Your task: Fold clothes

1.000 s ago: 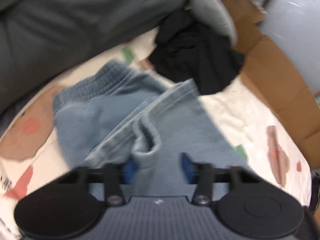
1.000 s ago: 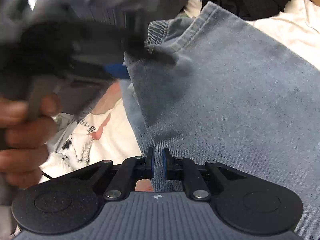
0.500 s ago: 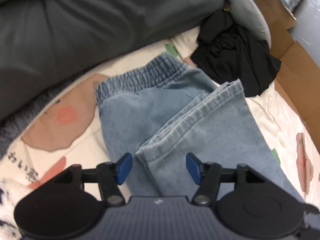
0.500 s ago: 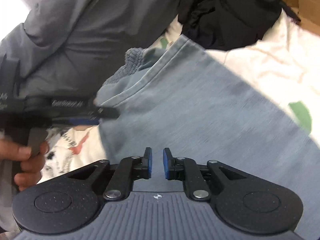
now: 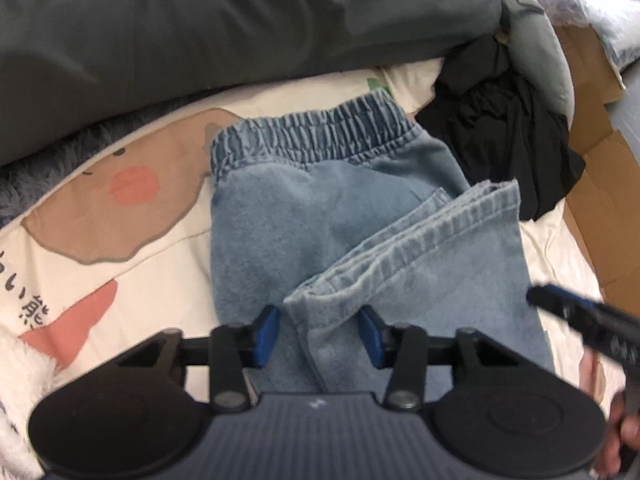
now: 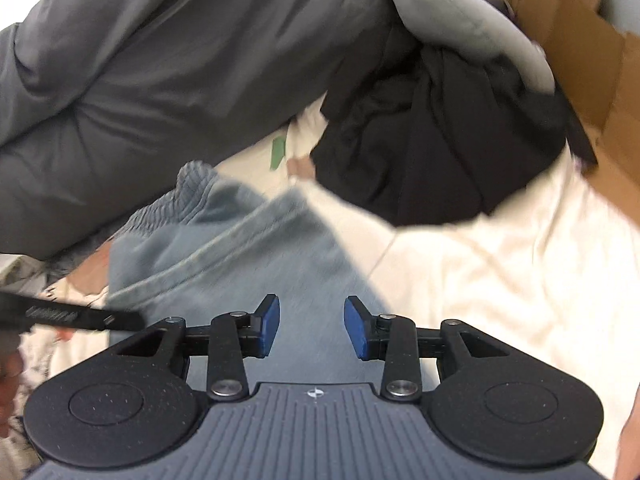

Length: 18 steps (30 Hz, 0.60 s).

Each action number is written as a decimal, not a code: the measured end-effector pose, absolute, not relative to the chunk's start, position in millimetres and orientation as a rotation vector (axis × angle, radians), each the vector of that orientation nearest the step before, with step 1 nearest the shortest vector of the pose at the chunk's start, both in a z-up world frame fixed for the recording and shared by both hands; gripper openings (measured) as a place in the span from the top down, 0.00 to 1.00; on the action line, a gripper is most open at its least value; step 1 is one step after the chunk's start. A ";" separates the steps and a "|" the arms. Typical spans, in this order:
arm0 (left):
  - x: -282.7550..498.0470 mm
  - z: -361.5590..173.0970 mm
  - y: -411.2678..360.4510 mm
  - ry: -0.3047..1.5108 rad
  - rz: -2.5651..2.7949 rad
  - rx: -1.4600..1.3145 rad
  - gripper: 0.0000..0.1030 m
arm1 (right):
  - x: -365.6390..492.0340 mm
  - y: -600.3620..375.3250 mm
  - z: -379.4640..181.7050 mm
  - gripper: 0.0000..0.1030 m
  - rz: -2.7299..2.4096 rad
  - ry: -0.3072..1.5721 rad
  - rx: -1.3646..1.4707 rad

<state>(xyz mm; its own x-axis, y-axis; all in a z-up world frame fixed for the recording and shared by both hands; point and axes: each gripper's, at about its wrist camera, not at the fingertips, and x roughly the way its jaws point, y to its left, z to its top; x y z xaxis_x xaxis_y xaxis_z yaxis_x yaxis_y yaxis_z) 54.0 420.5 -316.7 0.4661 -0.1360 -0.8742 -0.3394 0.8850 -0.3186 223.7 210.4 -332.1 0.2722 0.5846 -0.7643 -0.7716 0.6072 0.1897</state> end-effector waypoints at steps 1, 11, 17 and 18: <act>52.9 -314.8 421.2 1.085 0.129 -0.498 0.63 | 229.9 215.6 -331.0 0.58 0.925 0.900 -0.256; 54.5 -319.1 424.3 1.061 0.109 -0.535 0.66 | 267.5 263.8 -351.1 0.57 0.983 0.911 -0.376; 58.0 -332.5 431.2 1.065 0.093 -0.590 0.63 | 274.1 279.5 -360.3 0.57 1.055 0.923 -0.413; 57.6 -332.6 431.8 1.062 0.095 -0.596 0.63 | 274.8 281.1 -361.2 0.57 1.066 0.922 -0.419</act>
